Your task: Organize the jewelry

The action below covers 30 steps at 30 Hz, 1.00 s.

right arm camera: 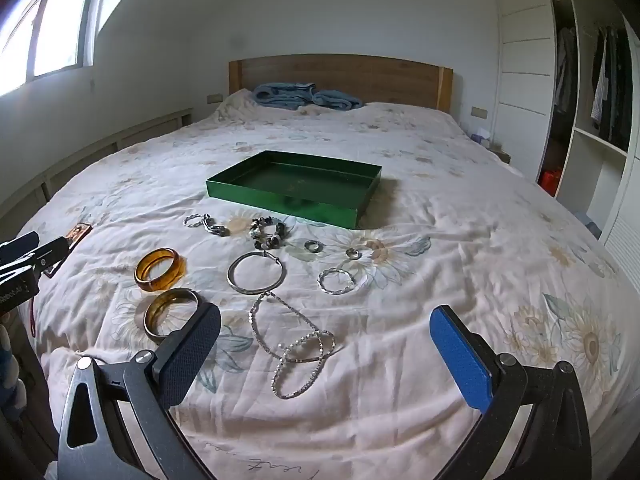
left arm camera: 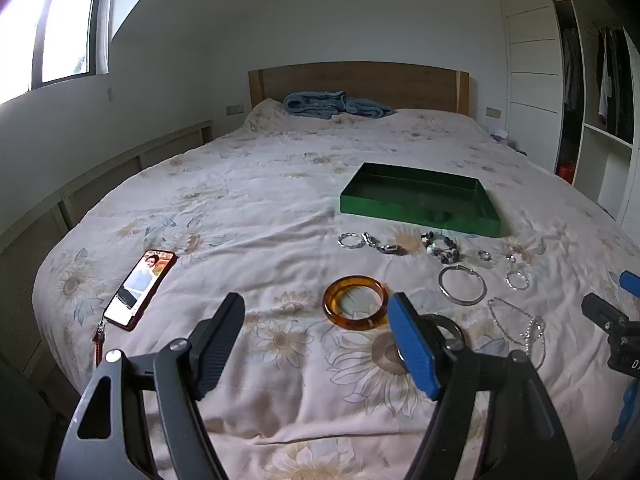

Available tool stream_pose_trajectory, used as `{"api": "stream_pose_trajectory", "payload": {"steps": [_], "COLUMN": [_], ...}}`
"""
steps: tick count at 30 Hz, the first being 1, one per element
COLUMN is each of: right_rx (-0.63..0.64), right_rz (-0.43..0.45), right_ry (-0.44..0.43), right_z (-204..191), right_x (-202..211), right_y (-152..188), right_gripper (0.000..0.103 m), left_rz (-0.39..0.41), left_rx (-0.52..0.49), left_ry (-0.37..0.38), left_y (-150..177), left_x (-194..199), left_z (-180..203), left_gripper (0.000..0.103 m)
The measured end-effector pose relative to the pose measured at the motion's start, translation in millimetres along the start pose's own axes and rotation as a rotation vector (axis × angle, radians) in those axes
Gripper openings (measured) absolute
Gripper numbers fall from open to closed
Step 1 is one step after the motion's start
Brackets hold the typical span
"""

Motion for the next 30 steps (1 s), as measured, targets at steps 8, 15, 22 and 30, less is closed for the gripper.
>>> {"api": "stream_pose_trajectory", "payload": {"steps": [8, 15, 22, 30], "right_rx": [-0.002, -0.008, -0.006, 0.001], "right_rz": [0.001, -0.002, 0.005, 0.011], "right_ry": [0.010, 0.008, 0.005, 0.006], "right_z": [0.7, -0.2, 2.4, 0.8], "right_x": [-0.2, -1.3, -2.4, -2.1], "right_y": [0.7, 1.2, 1.8, 0.9], "right_gripper": [0.103, 0.103, 0.103, 0.103], "left_rz": [0.002, 0.025, 0.044, 0.037], "left_rx": [0.007, 0.008, -0.004, 0.012], "left_ry": [0.004, 0.003, 0.002, 0.001], "left_y": [6.1, 0.7, 0.3, -0.7], "left_x": [-2.8, 0.1, 3.5, 3.4], "left_z": [1.8, 3.6, 4.4, 2.0], "left_gripper": [0.073, 0.073, 0.073, 0.073]}}
Point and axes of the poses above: each gripper's, at about its wrist camera, not at the fingertips, and x roughly against the way its jaws point, z to its right, y to its underside, the point moved 3 cm from there along -x, roughly the way its jaws point, and after that the axes turned 7 degrees about x, right-handed, at the moved point
